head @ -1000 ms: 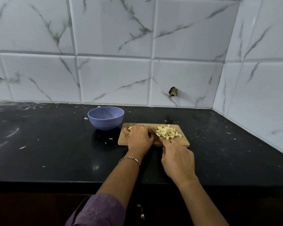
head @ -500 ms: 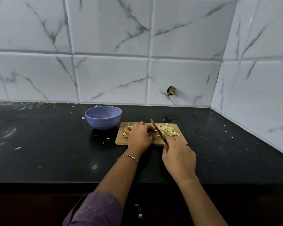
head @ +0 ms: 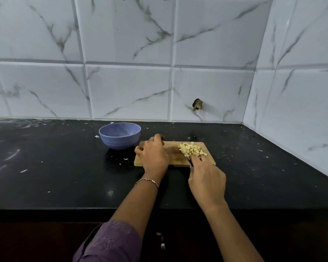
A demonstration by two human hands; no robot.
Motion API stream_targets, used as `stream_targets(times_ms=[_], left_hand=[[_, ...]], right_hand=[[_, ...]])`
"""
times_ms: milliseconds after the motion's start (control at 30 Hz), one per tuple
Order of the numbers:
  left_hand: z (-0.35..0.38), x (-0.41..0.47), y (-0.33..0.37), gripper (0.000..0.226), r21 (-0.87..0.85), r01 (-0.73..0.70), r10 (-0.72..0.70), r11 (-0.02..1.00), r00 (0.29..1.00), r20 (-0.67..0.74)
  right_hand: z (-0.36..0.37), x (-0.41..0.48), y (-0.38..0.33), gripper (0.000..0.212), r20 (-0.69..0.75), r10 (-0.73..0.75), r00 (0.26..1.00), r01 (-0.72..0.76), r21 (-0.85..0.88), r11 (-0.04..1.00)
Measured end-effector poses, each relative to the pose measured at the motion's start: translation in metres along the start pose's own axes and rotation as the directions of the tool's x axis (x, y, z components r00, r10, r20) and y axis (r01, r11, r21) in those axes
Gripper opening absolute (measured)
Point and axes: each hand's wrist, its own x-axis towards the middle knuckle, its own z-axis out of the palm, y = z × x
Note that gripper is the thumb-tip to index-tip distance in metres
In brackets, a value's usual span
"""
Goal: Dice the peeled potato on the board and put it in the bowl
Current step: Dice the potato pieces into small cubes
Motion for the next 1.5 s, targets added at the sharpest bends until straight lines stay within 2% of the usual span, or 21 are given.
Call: stream_targets(times_ms=[67, 133, 233, 367, 600, 667, 733, 800, 867, 967, 1033, 1200, 1333, 1400, 1500], left_hand=[[-0.002, -0.001, -0.003, 0.049, 0.011, 0.033, -0.033, 0.999, 0.999, -0.041], [-0.003, -0.002, -0.003, 0.048, 0.034, 0.016, -0.016, 0.999, 1.0, -0.005], [-0.006, -0.006, 0.0, 0.05, 0.065, -0.124, 0.118, 0.99, 0.99, 0.081], [-0.006, -0.012, 0.006, 0.044, 0.113, -0.343, 0.319, 0.933, 0.929, 0.185], [0.006, -0.009, 0.011, 0.051, 0.201, -0.505, 0.432, 0.839, 0.844, 0.319], [0.009, -0.007, 0.011, 0.057, 0.175, -0.493, 0.425, 0.852, 0.847, 0.319], [0.009, -0.005, 0.009, 0.065, 0.155, -0.43, 0.377, 0.889, 0.881, 0.286], [0.007, -0.002, 0.005, 0.064, 0.124, -0.279, 0.253, 0.952, 0.949, 0.191], [0.001, 0.003, -0.003, 0.055, 0.063, -0.076, 0.071, 0.995, 0.995, 0.071], [-0.011, 0.013, -0.024, 0.045, -0.071, 0.169, -0.169, 0.983, 0.986, 0.006], [-0.019, 0.017, -0.039, 0.04, -0.151, 0.227, -0.229, 0.962, 0.973, 0.006], [-0.032, 0.018, -0.057, 0.017, -0.237, 0.233, -0.239, 0.943, 0.971, 0.003], [-0.034, 0.017, -0.058, 0.015, -0.221, 0.188, -0.179, 0.957, 0.982, 0.058], [-0.032, 0.018, -0.058, 0.02, -0.18, 0.107, -0.096, 0.978, 0.993, 0.066], [-0.028, 0.022, -0.052, 0.031, -0.018, -0.119, 0.121, 0.993, 0.982, 0.147]], right_hand=[[0.004, 0.0, 0.0, 0.027, -0.029, -0.035, 0.999, 0.035, -0.026, 0.999], [0.005, 0.0, 0.0, 0.034, -0.061, -0.069, 0.996, 0.066, -0.049, 0.997], [0.002, -0.002, 0.0, 0.042, -0.078, -0.096, 0.992, 0.09, -0.077, 0.993], [0.003, -0.004, 0.001, 0.054, -0.072, -0.121, 0.99, 0.115, -0.086, 0.99], [-0.001, -0.003, 0.0, 0.049, -0.043, -0.089, 0.995, 0.085, -0.093, 0.992], [0.0, -0.003, 0.001, 0.051, -0.049, -0.081, 0.995, 0.076, -0.088, 0.993], [0.002, -0.002, 0.0, 0.055, -0.062, -0.081, 0.995, 0.076, -0.082, 0.994], [0.004, -0.001, 0.0, 0.047, -0.05, -0.091, 0.995, 0.088, -0.072, 0.994], [0.003, 0.0, 0.001, 0.045, -0.031, -0.103, 0.994, 0.102, -0.041, 0.994], [0.005, 0.003, 0.0, 0.056, 0.028, -0.125, 0.992, 0.125, 0.005, 0.992], [0.006, 0.006, -0.002, 0.061, 0.048, -0.13, 0.99, 0.129, 0.032, 0.991], [0.009, 0.019, -0.009, 0.063, 0.14, -0.156, 0.978, 0.164, -0.045, 0.985], [0.014, 0.024, -0.02, 0.061, 0.183, -0.134, 0.974, 0.145, -0.046, 0.988], [0.016, 0.023, -0.021, 0.059, 0.172, -0.102, 0.98, 0.106, -0.016, 0.994], [0.019, 0.021, -0.018, 0.057, 0.137, -0.038, 0.99, 0.034, 0.028, 0.999]])
